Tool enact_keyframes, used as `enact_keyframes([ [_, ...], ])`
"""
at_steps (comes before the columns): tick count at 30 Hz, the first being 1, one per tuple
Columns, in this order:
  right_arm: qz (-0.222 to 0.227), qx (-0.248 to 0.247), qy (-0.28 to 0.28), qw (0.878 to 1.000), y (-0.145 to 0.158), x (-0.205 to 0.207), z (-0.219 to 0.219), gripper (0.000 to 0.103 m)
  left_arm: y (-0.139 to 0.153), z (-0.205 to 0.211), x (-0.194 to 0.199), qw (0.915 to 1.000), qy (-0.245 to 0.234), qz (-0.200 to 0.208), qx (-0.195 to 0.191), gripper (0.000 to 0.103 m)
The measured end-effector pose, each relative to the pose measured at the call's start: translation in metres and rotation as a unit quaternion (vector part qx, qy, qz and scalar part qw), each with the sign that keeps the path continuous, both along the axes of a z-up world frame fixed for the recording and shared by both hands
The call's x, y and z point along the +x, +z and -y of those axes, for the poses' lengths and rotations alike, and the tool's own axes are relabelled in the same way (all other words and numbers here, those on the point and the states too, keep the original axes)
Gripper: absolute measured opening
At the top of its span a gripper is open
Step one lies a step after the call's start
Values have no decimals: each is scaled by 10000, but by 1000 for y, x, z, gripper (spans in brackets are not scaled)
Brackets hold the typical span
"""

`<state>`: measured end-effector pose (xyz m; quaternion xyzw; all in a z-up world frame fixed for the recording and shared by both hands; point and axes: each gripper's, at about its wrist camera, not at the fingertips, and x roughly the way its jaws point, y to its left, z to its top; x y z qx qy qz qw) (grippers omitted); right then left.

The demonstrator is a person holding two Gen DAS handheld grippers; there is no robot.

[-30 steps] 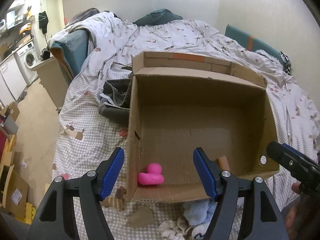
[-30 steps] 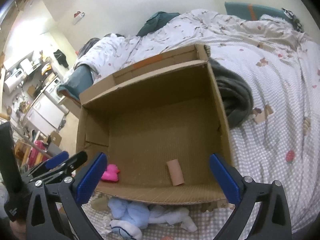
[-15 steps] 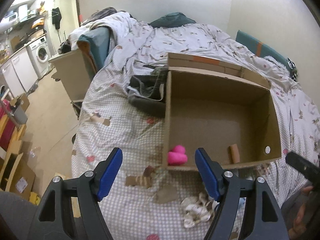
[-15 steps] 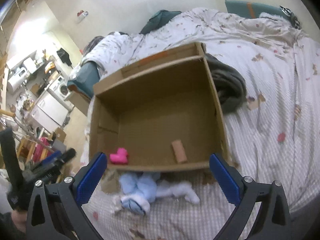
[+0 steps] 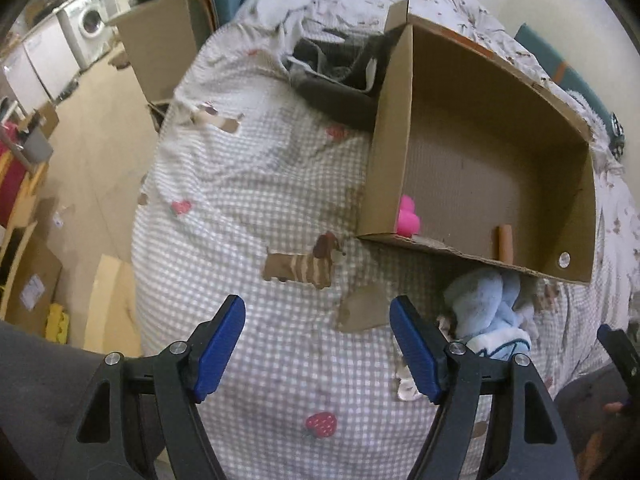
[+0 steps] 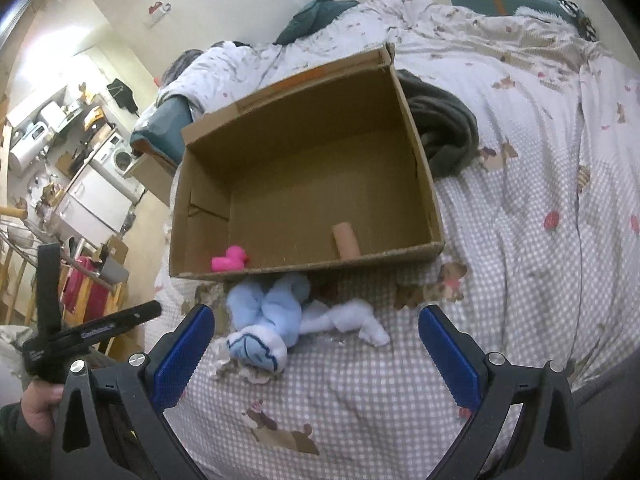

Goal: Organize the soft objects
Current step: 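Move the right gripper to the light-blue sock bundle and grasp it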

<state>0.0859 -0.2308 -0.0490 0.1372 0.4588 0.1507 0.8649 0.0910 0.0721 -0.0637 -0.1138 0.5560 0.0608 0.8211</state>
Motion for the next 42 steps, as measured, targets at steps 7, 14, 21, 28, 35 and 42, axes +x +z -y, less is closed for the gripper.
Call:
enact_keyframes([
  [7,-146,44,-19,9999,-7,5,-2,103,-34,24,25,9977,-386,-505,-251,44],
  [14,-385,189,-29,9991,-16,13,-2,103,-63,30,38,9951,-307,-931,-130,42],
  [21,-467,185,55,9987,-20,17,-9,103,-64,36,47,9949,-347,-864,-384,27],
  [28,-506,225,11,9985,-20,16,-6,103,-55,49,45,9941,-660,-689,-518,7],
  [35,-558,353,136,9977,-20,18,-4,103,-28,41,25,9948,-514,-487,-730,6],
  [42,-1171,868,616,9874,-41,28,-26,83,-7,23,-2,9950,-274,-416,-862,6],
])
